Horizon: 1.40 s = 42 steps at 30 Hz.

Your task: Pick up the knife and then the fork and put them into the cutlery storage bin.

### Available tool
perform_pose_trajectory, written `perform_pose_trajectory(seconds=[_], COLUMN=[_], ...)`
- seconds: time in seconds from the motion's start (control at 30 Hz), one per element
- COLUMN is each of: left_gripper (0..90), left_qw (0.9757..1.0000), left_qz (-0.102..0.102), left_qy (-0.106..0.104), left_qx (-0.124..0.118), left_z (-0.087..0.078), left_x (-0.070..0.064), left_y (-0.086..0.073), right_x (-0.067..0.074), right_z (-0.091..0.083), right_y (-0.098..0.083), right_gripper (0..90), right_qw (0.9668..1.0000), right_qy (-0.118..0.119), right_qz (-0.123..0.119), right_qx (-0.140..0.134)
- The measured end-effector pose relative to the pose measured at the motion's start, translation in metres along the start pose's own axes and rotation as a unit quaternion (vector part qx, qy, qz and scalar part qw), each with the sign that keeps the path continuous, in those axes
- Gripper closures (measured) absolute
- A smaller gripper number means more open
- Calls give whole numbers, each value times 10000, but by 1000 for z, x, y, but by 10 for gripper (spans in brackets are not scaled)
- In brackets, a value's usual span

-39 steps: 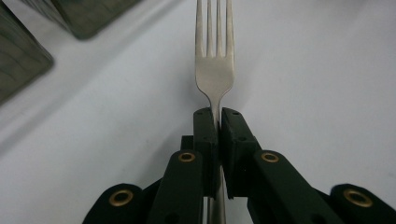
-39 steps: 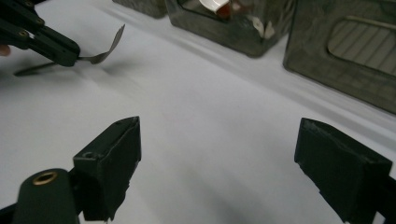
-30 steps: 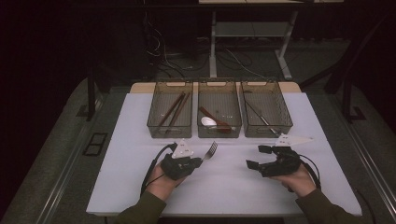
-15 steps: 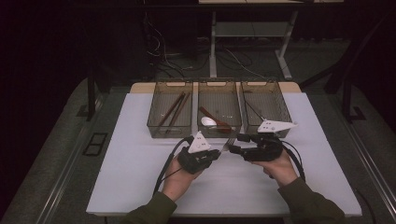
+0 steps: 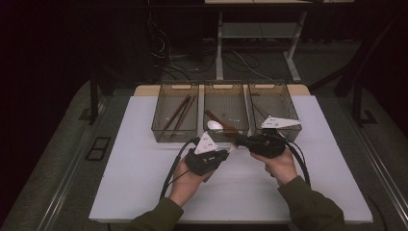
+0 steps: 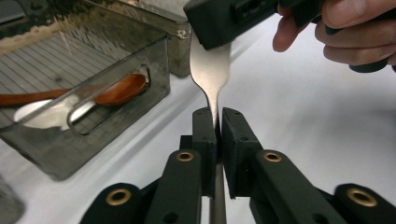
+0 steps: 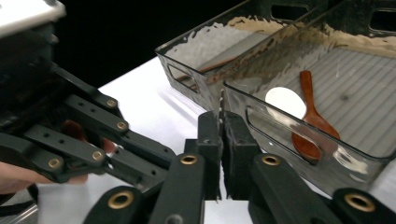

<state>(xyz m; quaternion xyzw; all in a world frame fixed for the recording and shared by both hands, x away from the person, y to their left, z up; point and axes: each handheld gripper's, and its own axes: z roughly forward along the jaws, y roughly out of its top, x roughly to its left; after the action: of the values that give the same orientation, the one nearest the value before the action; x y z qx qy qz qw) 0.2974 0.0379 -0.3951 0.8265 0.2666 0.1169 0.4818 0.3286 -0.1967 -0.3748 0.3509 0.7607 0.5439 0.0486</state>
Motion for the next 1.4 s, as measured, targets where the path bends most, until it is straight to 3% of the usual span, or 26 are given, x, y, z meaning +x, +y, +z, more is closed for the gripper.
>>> perform_pose_trajectory(seconds=[0.17, 0.3, 0.73, 1.1, 1.23, 1.4], left_gripper=[671, 592, 399, 216, 125, 10], left_qw=[9997, 9993, 9993, 9993, 9990, 9986], left_qz=[-191, -248, -203, -275, -397, -441], left_qy=[-173, -268, -325, -244, -184, -165], left_qx=[-24, 23, -31, 23, 102, 238], left_z=[-1, -10, -51, -79, -83, -81], left_x=[4, 13, 36, 49, 52, 52], left_y=[-4, -11, -45, -75, -86, -93], right_x=[-6, -14, -47, -82, -97, -115], right_z=[0, -9, -72, -110, -118, -120], right_y=[1, 6, 40, 76, 88, 99], right_gripper=[872, 872, 873, 873, 873, 873], right_qw=[10000, 9998, 9967, 9889, 9851, 9793], right_qy=[-48, -172, -692, -1356, -1567, -1941], right_qz=[-37, -112, -140, -140, -93, -128], right_qx=[22, 25, -411, -591, -702, -556])
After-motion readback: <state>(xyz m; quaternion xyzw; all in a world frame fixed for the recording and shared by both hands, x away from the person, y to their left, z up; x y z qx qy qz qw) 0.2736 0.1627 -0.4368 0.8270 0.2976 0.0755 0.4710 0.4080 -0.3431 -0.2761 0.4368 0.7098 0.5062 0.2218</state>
